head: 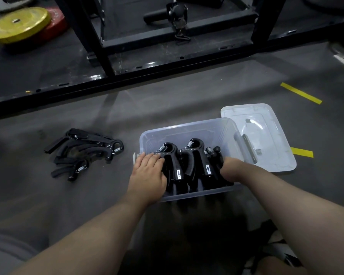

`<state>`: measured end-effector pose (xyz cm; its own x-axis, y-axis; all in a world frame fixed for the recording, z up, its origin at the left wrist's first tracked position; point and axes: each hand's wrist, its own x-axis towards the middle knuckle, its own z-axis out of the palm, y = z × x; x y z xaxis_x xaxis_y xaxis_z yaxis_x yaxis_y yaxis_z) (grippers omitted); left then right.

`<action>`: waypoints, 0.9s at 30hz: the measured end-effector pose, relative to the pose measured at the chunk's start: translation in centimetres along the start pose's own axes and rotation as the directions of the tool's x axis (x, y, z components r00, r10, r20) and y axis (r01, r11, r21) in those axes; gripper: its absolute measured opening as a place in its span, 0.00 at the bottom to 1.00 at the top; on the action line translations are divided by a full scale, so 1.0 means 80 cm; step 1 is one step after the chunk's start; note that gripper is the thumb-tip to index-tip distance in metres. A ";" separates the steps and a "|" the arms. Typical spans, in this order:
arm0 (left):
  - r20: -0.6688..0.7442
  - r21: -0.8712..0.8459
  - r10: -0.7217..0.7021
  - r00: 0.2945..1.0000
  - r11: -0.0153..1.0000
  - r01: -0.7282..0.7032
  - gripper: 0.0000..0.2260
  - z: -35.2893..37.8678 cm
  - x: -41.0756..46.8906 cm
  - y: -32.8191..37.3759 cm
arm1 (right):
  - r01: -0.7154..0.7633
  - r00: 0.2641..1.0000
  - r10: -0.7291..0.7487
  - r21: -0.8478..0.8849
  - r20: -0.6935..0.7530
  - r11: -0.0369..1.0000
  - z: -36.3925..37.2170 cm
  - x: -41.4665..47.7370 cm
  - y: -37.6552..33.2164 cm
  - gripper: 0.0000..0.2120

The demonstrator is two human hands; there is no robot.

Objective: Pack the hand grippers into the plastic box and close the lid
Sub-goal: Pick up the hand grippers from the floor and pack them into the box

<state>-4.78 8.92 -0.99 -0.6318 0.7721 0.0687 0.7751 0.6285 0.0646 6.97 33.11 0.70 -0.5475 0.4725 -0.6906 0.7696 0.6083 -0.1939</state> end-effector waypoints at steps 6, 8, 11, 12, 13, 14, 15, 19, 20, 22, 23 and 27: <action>0.007 0.004 0.016 1.000 1.000 -0.016 0.22 -0.001 -0.003 0.000 | 0.047 0.999 -0.047 -0.044 0.003 0.998 0.010 -0.001 -0.013 0.17; 0.004 0.004 0.017 1.000 1.000 -0.017 0.22 0.000 -0.003 0.000 | 0.036 0.999 -0.037 -0.051 -0.012 0.998 0.019 0.002 -0.012 0.17; 0.012 0.008 0.006 1.000 1.000 -0.007 0.22 -0.001 -0.002 0.000 | 0.033 0.999 -0.034 -0.130 -0.008 0.991 0.025 0.014 -0.008 0.15; 0.022 0.009 0.003 1.000 1.000 -0.003 0.22 -0.001 -0.002 0.000 | 0.022 0.999 -0.024 -0.102 -0.023 0.995 0.025 0.014 -0.009 0.15; 0.029 0.009 0.002 1.000 1.000 -0.002 0.22 -0.001 -0.002 0.000 | 0.031 0.999 -0.035 -0.109 -0.036 0.994 0.024 0.015 -0.010 0.16; 0.031 0.009 0.001 1.000 1.000 -0.002 0.23 -0.001 -0.002 0.000 | 0.036 0.998 -0.041 -0.093 -0.056 0.995 0.026 0.014 -0.011 0.16; 0.029 0.008 0.001 1.000 1.000 -0.002 0.23 -0.001 -0.002 0.000 | 0.023 0.997 -0.030 -0.104 -0.067 0.994 0.027 0.013 -0.013 0.16; 0.011 -0.011 -0.005 1.000 1.000 0.005 0.22 0.000 -0.001 0.000 | 0.008 0.991 -0.014 -0.044 -0.132 0.999 0.031 0.019 -0.009 0.12; 0.006 -0.015 -0.007 1.000 1.000 0.007 0.22 0.000 -0.001 0.000 | 0.012 0.991 -0.014 -0.019 -0.136 1.000 0.030 0.020 -0.009 0.07; -0.003 -0.021 -0.008 1.000 1.000 0.007 0.22 0.000 -0.001 0.000 | 0.019 0.991 -0.013 0.039 -0.137 0.999 0.027 0.024 -0.006 0.04; -0.007 -0.022 -0.006 1.000 1.000 0.006 0.22 0.000 -0.001 0.000 | 0.007 0.993 -0.001 0.056 -0.116 0.998 0.024 0.024 -0.005 0.03; -0.007 -0.030 -0.005 1.000 1.000 0.005 0.22 0.002 -0.001 0.000 | 0.006 0.997 -0.003 0.040 -0.077 0.999 0.012 0.018 0.004 0.14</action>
<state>-4.75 8.84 -1.16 -0.6355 0.7684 0.0756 0.7717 0.6290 0.0944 6.73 33.34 -1.01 -0.5736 0.5182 -0.6343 0.7788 0.5850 -0.2263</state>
